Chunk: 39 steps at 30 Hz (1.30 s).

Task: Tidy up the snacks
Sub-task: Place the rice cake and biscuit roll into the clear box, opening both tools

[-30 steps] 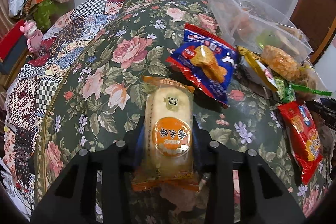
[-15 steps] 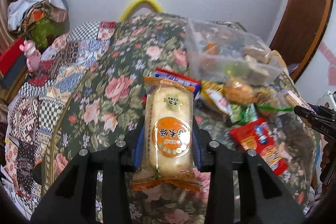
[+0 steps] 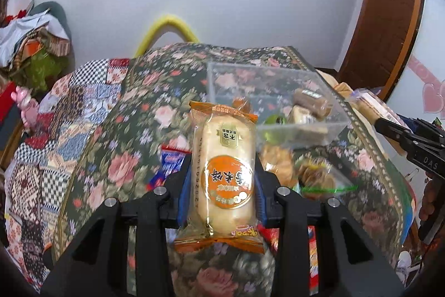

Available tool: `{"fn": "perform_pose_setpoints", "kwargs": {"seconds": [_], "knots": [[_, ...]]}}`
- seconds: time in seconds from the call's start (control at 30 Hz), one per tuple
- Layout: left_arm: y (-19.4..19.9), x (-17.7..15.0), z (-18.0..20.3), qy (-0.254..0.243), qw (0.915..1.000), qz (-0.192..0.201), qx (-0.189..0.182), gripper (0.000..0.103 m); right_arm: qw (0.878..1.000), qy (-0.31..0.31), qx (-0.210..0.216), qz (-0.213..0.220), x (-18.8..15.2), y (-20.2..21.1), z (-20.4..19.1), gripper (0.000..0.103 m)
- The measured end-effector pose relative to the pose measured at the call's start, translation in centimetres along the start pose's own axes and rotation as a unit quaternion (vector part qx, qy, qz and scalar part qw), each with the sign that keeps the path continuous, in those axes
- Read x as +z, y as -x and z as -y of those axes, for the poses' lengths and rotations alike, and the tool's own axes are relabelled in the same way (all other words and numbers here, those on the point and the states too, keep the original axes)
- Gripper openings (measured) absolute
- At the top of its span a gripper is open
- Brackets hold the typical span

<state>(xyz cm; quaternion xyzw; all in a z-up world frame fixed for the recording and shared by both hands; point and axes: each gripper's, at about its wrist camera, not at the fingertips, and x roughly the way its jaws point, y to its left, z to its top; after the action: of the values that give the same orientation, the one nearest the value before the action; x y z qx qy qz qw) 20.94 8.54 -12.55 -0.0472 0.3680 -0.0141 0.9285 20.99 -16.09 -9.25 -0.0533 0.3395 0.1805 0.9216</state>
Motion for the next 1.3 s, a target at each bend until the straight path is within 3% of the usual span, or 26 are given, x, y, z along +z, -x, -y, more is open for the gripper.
{"fn": "perform_pose_setpoints", "kwargs": {"seconds": [0.57,0.9,1.3], "knots": [[-7.1,6.2,1.9,-0.001,0.9999,-0.005,-0.009,0.038,0.999,0.025,0.025,0.002,5.0,-5.9,-2.1,0.042],[-12.2,8.9,1.8,0.008,0.999,-0.037,-0.022,0.038,0.998,0.012,0.032,-0.044,6.1,-11.1,-2.1,0.042],[-16.9,9.8,1.3,0.004,0.9973,-0.073,0.0,0.038,0.996,0.032,0.026,-0.082,6.3,-15.0,-2.2,0.042]]}}
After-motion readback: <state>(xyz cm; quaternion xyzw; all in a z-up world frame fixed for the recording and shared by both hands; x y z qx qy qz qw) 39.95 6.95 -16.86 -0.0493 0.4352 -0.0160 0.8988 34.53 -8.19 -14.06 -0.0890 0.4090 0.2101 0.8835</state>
